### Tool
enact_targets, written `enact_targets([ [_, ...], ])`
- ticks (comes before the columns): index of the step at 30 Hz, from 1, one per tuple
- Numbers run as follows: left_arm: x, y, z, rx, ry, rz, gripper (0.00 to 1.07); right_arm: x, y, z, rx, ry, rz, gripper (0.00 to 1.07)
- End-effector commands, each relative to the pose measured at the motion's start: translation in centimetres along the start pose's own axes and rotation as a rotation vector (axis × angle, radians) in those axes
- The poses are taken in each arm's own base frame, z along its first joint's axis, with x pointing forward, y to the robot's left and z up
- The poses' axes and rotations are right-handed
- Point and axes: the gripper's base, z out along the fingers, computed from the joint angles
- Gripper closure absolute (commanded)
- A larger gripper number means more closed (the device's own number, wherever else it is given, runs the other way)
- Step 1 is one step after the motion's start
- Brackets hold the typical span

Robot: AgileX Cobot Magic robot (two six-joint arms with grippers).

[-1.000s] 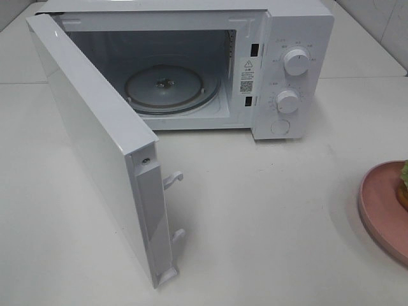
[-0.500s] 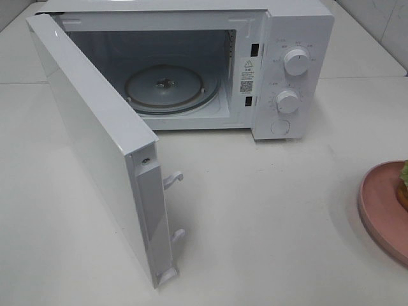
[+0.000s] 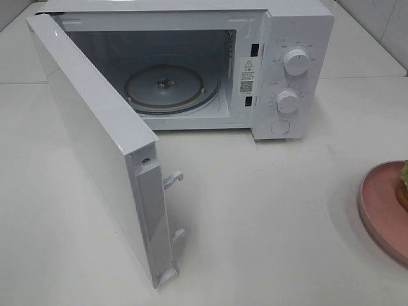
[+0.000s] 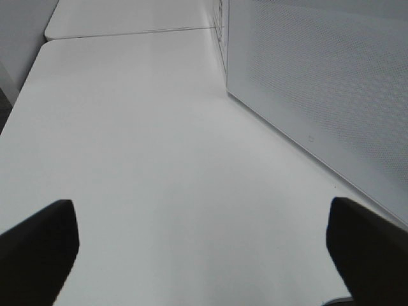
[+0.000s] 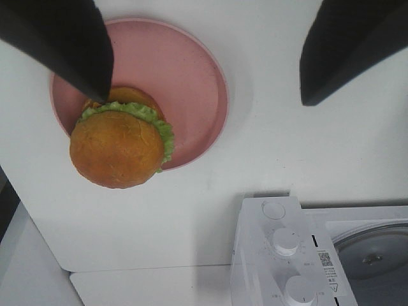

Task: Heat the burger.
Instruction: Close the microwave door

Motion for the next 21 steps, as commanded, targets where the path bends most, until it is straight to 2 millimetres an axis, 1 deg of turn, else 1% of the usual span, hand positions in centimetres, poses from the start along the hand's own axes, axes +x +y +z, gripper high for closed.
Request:
enact_targets([
  [1,-0.1,-0.1,0.0,0.004,-0.011,-0.002,0.09,0.1,-0.1,-0.4,-0.004,-0.030,-0.003,0.31],
  [11,-0.1,0.0,0.0,-0.005,-0.010,-0.021,0.09,0.1,-0.1,-0.4,-0.004,-0.030,-0.003,0.31],
  [16,-0.6,-0.1,-0.4,0.002,-0.055,-0.046,0.09,0.1,-0.1,-0.4,-0.004,-0.030,-0.003,0.31],
  [17,-1.1,0.0,-0.6,-0.003,-0.096,-0.059,0.09,0.1,-0.1,-0.4,-0.004,-0.030,-0.003,0.31],
  [19,-1.4,0.0,-0.6,-0.006,-0.120,-0.062,0.09,0.1,-0.1,-0.4,-0.004,-0.030,-0.003,0.31],
  [21,-2.7,0.5,-0.2,-0.045,-0.199,-0.043,0.12,0.1,-0.1,-0.4,-0.004,-0.030,-0.003,0.31],
])
